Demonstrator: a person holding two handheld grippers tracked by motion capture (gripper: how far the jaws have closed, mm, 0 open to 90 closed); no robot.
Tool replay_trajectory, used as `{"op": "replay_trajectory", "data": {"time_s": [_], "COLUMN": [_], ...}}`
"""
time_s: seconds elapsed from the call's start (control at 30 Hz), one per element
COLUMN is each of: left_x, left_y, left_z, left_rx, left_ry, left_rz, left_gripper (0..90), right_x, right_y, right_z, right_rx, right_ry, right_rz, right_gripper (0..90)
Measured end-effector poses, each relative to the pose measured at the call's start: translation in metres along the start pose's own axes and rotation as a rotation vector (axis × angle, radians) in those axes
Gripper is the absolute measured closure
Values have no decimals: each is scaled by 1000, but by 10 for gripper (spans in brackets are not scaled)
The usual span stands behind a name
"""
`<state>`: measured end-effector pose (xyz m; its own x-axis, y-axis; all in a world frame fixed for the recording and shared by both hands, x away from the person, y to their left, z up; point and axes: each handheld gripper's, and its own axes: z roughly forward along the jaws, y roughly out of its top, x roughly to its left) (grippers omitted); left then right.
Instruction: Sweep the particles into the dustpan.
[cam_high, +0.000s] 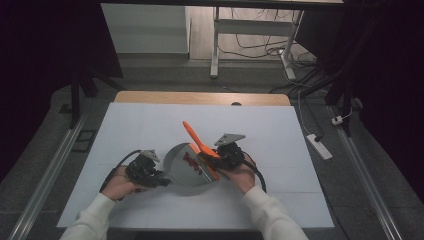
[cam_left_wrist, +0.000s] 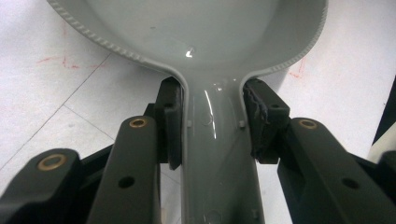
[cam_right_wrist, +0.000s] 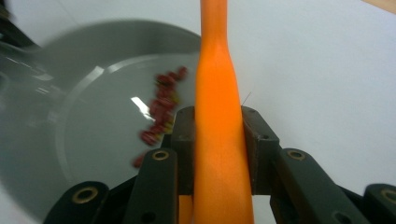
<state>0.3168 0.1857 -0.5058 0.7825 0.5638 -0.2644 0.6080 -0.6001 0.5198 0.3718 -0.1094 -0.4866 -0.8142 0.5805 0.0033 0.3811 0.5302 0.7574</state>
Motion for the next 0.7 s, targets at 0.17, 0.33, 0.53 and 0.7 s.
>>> {"op": "replay_trajectory", "data": {"time_s": [0.17, 0.33, 0.53, 0.7], "left_x": [0, 1, 1, 1], "left_y": [-1, -3, -5, -5], "left_z": [0, 2, 3, 3], "left_rx": [-3, -8, -9, -11], "left_ry": [-1, -4, 2, 3], "left_rz": [0, 4, 4, 2], "left_gripper": [617, 617, 616, 616], "right_x": [13, 4, -22, -29], "right_y": [7, 12, 5, -8], "right_z": [-2, -18, -35, -31], "right_rx": [-26, -84, -86, -8], "right_ry": [89, 25, -77, -130], "right_rz": [-7, -6, 31, 26], "right_gripper": [700, 700, 700, 699]}}
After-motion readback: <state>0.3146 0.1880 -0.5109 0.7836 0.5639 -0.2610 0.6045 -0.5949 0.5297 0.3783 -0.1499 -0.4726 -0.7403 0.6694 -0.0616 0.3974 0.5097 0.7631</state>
